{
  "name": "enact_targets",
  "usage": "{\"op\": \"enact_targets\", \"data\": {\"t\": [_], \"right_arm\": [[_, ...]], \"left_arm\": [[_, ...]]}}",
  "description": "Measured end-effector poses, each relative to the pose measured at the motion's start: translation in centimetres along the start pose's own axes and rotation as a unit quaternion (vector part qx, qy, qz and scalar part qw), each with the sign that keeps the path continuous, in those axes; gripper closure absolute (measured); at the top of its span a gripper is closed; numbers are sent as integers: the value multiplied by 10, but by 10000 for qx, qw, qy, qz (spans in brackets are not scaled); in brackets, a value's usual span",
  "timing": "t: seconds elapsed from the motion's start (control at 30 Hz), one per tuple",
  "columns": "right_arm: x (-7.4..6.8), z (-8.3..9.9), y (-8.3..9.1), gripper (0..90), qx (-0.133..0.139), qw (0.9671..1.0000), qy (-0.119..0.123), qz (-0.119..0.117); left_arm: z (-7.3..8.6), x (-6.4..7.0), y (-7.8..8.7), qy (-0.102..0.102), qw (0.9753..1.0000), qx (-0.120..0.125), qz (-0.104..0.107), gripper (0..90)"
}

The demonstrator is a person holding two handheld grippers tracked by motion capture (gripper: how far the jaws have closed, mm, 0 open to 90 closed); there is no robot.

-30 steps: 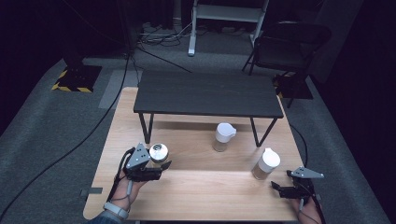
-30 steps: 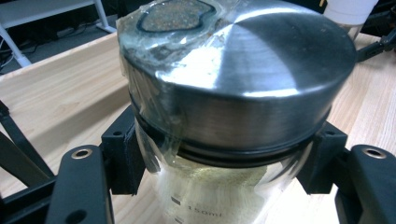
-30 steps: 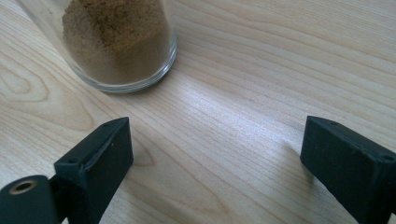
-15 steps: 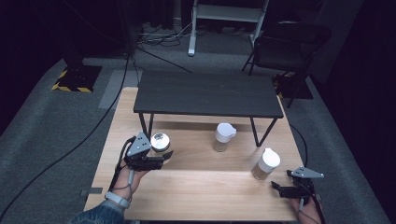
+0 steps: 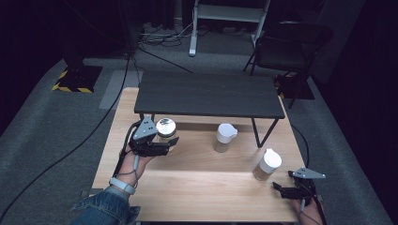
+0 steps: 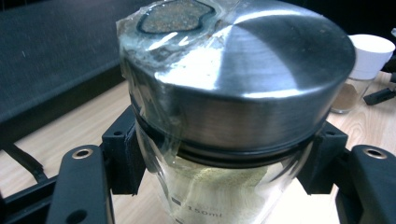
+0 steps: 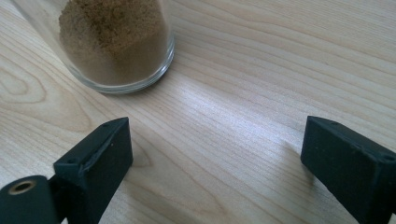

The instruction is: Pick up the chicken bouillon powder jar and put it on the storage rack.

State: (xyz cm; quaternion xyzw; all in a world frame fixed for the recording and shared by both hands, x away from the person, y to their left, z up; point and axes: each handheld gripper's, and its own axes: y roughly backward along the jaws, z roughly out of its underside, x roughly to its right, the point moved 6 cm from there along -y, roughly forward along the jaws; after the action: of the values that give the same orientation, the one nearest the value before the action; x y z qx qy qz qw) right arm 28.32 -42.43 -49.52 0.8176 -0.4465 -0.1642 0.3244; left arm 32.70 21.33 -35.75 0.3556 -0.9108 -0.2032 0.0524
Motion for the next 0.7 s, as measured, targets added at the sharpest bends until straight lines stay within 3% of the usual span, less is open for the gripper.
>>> {"op": "enact_targets", "data": {"t": [0.7], "right_arm": [[0, 0, 0, 92, -1, 10000, 1, 0]], "left_arm": [[-61, -13, -9, -176, 9993, 126, -290, 314]]}}
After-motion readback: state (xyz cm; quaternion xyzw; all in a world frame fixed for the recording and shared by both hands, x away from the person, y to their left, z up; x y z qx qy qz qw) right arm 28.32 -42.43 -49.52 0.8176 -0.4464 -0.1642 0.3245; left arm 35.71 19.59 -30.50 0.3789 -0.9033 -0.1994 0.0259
